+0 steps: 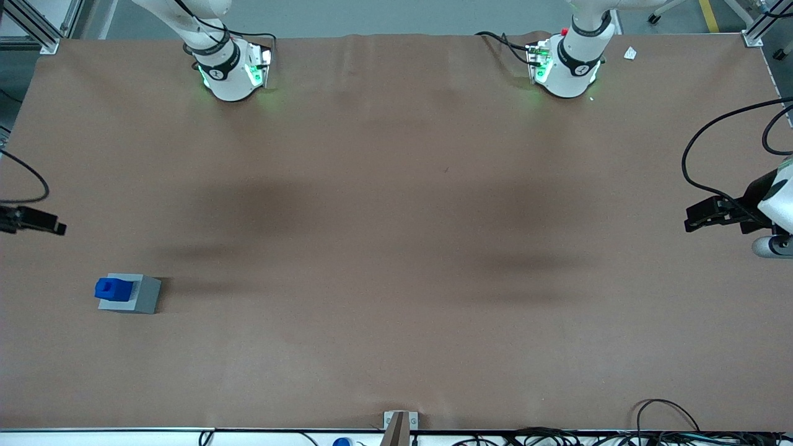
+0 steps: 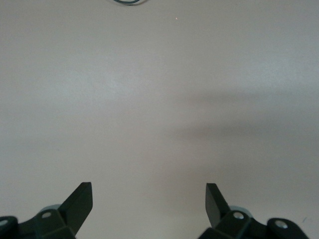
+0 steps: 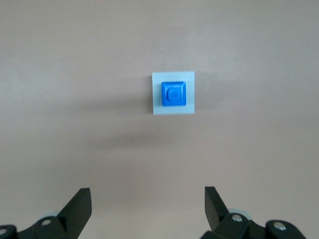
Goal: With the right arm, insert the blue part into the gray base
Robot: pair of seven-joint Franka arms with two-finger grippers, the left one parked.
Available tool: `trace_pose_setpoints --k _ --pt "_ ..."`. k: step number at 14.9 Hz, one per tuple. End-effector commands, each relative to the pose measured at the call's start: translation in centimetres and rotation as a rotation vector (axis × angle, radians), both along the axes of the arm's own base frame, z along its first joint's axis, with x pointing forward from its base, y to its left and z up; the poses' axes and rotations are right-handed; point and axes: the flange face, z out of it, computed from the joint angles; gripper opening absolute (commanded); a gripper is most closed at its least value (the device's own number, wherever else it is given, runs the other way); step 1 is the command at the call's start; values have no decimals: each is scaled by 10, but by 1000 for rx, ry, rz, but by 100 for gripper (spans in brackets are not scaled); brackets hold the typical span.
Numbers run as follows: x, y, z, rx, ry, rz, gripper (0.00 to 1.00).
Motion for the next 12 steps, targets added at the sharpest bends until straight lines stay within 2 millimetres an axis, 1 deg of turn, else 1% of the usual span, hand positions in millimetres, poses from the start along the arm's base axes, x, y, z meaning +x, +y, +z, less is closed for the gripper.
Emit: trace_pose_setpoints --k 1,3,5,6,9,10,12 --pt "-28 26 39 2 -10 -15 100" --pt "-48 45 75 -5 -33 -36 100" --pt "-66 66 99 -19 -38 -42 100" --pt "-72 72 107 -20 -46 -36 100" --pt "-71 81 112 -23 -64 -19 100" --pt "-69 88 112 -25 -64 -4 100" --pt "-69 98 124 -27 -89 -2 100"
